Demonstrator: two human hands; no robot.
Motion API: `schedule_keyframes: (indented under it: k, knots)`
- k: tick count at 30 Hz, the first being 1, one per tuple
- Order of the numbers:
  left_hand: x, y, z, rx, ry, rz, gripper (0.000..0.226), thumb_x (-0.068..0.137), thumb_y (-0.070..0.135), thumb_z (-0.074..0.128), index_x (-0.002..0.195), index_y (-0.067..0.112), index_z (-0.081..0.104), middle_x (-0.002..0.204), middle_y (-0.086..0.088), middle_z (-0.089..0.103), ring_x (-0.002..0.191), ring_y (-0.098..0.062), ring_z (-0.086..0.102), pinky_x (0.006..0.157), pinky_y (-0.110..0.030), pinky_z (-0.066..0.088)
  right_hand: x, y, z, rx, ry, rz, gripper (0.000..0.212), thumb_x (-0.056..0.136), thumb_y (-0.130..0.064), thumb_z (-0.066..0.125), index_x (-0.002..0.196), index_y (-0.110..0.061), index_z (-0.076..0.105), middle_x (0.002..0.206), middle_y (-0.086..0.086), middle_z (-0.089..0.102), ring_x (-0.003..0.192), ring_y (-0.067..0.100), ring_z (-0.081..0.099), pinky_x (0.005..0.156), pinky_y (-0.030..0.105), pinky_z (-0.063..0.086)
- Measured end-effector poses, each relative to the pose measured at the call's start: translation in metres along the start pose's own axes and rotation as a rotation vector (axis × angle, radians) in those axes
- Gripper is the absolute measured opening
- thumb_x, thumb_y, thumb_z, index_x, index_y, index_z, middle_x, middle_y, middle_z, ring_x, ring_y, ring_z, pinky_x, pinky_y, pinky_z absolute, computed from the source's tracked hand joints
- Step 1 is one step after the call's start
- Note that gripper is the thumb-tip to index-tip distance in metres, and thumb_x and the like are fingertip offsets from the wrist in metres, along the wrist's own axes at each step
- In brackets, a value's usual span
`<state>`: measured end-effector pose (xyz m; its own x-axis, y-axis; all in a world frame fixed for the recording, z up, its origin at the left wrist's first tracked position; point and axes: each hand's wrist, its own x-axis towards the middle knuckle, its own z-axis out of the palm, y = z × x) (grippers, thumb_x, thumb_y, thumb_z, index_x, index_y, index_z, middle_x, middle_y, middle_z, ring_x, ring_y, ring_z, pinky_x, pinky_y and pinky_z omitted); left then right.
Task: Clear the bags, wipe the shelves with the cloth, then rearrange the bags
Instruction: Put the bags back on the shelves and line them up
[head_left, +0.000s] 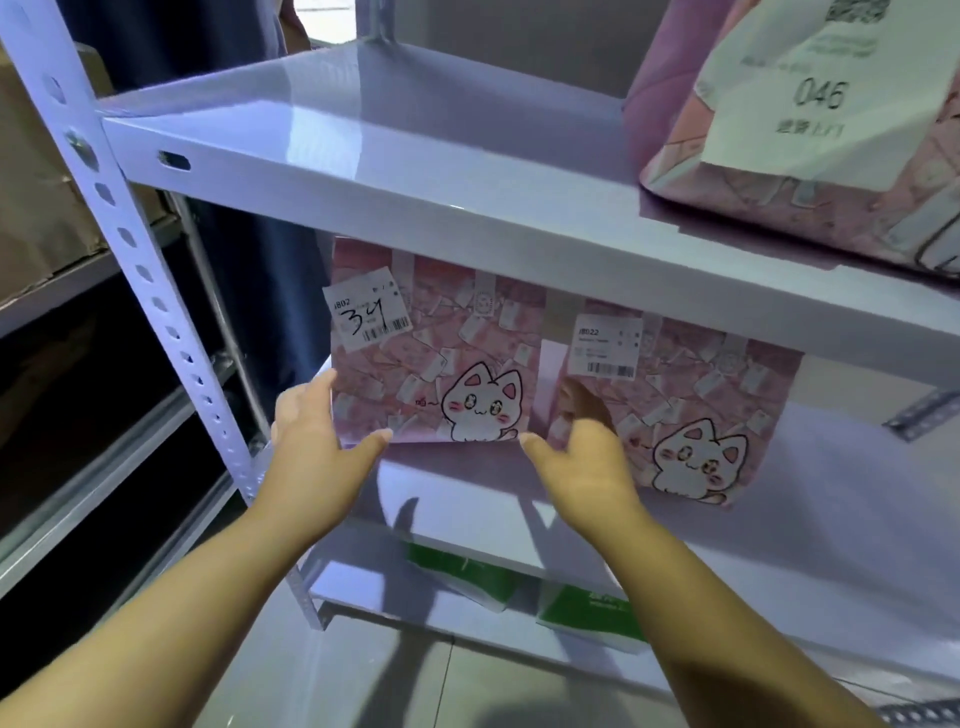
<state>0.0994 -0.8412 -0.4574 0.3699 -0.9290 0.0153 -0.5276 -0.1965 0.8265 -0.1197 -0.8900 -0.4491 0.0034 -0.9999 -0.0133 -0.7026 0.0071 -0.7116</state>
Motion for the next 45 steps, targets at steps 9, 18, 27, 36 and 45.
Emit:
schedule_keyframes:
  k: [9,18,27,36,45]
  knots:
    - [0.06,-0.03,0.022,0.01,-0.02,-0.079,0.095,0.084,0.02,0.067,0.15,0.013,-0.002,0.151,-0.014,0.011,0.137,-0.031,0.019,0.108,-0.038,0.023,0.063,0.017,0.053,-0.124,-0.073,0.007,0.097,0.087,-0.033,0.064,0.15,-0.014,-0.008,0.16,0.003,-0.004,0.146,0.024,0.005,0.113,0.031,0.009]
    - [0.068,-0.053,0.027,-0.112,-0.055,-0.021,0.054,0.081,0.011,0.069,0.127,0.017,0.042,0.114,0.002,0.057,0.096,-0.004,0.057,0.079,-0.014,0.038,0.072,0.017,0.06,-0.097,-0.039,0.098,0.081,0.088,-0.032,0.063,0.149,-0.013,0.014,0.152,0.008,0.028,0.135,0.029,0.037,0.11,0.039,0.034]
    - [0.023,-0.045,0.016,-0.175,0.014,-0.087,0.055,0.081,0.01,0.067,0.127,0.025,0.042,0.127,0.005,0.052,0.109,-0.014,0.05,0.093,-0.035,0.042,0.028,0.018,0.042,0.144,0.049,0.129,0.038,0.084,-0.012,0.067,0.115,-0.013,0.045,0.101,0.012,0.064,0.087,0.026,0.061,0.073,0.031,0.052]
    - [-0.078,-0.033,-0.002,-0.239,0.083,-0.071,0.045,0.079,0.007,0.067,0.103,0.039,0.046,0.101,0.021,0.057,0.091,0.009,0.054,0.064,-0.013,0.037,-0.057,0.027,0.016,0.275,-0.001,0.07,0.04,0.081,-0.01,0.069,0.105,-0.029,0.042,0.099,-0.01,0.058,0.087,0.005,0.059,0.07,0.019,0.047]
    - [-0.219,-0.014,-0.042,-0.268,0.177,-0.149,0.043,0.08,0.013,0.067,0.111,0.033,0.046,0.112,0.008,0.057,0.096,-0.002,0.054,0.065,-0.015,0.039,-0.179,0.015,-0.048,0.275,-0.104,0.007,0.038,0.081,-0.011,0.068,0.098,-0.031,0.041,0.085,-0.026,0.051,0.075,-0.005,0.054,0.046,0.006,0.042]
